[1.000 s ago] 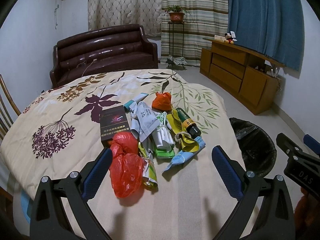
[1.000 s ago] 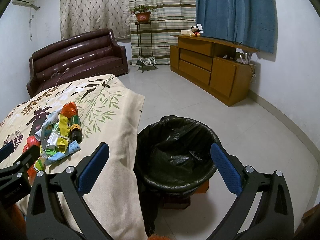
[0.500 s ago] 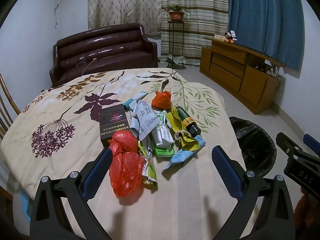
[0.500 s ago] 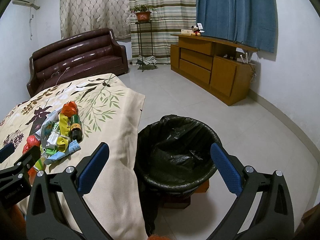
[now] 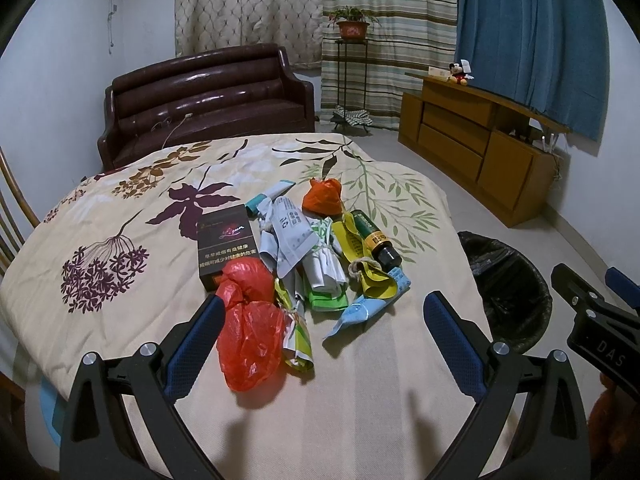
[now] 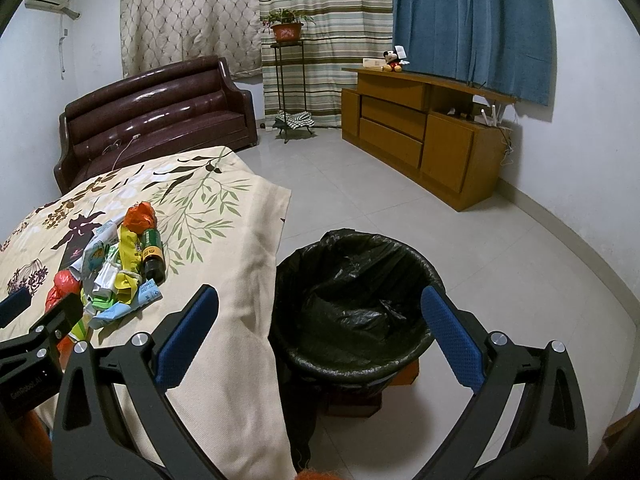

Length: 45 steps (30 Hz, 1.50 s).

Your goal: Collect trash

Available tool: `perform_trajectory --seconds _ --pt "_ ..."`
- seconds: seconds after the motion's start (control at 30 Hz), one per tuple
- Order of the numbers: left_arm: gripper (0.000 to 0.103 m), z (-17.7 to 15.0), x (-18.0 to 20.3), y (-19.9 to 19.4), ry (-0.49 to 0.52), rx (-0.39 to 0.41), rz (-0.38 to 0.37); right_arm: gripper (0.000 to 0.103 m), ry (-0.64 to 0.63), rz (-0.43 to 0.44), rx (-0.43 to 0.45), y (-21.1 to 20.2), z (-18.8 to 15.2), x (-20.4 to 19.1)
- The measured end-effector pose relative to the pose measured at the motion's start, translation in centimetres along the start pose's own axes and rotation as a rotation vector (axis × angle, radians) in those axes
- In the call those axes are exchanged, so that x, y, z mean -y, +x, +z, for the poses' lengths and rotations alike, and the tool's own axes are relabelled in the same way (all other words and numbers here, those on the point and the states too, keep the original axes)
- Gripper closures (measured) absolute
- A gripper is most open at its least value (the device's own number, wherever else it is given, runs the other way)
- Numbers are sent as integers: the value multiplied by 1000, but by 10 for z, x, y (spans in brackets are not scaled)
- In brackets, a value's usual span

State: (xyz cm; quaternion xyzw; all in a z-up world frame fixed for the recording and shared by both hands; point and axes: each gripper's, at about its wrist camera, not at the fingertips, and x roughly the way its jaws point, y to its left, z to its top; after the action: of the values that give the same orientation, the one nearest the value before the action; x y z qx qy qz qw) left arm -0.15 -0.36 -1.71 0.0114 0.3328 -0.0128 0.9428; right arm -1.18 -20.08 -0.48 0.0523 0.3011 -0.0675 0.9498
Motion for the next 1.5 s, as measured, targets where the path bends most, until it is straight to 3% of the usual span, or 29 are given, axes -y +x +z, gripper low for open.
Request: perform_trajectory --seconds 0.4,0.8,0.9,1.0,1.07,1.1,1.43,1.5 --pt "7 -2 -4 0 5 -10 9 4 0 1 -4 2 -1 -1" --pt "7 -7 -53 7 -66 -64 59 6 -27 13 -18 11 -3 -17" --pt "7 -8 -62 11 -78 -78 66 17 -30 23 -28 15 0 -23" --pt "11 -7 -67 12 -87 -84 71 18 -34 41 -39 19 1 -30" --pt "26 -7 -69 15 -89 -89 68 18 -46 48 -39 20 2 -37" --pt "28 -7 -69 16 -87 -97 65 18 -52 52 -39 20 2 -39" --pt "29 -6 -70 34 -90 -128 27 18 -70 69 -63 29 0 -52" --pt "42 -6 -71 37 -88 -134 -15 18 -73 70 -67 30 -1 -53"
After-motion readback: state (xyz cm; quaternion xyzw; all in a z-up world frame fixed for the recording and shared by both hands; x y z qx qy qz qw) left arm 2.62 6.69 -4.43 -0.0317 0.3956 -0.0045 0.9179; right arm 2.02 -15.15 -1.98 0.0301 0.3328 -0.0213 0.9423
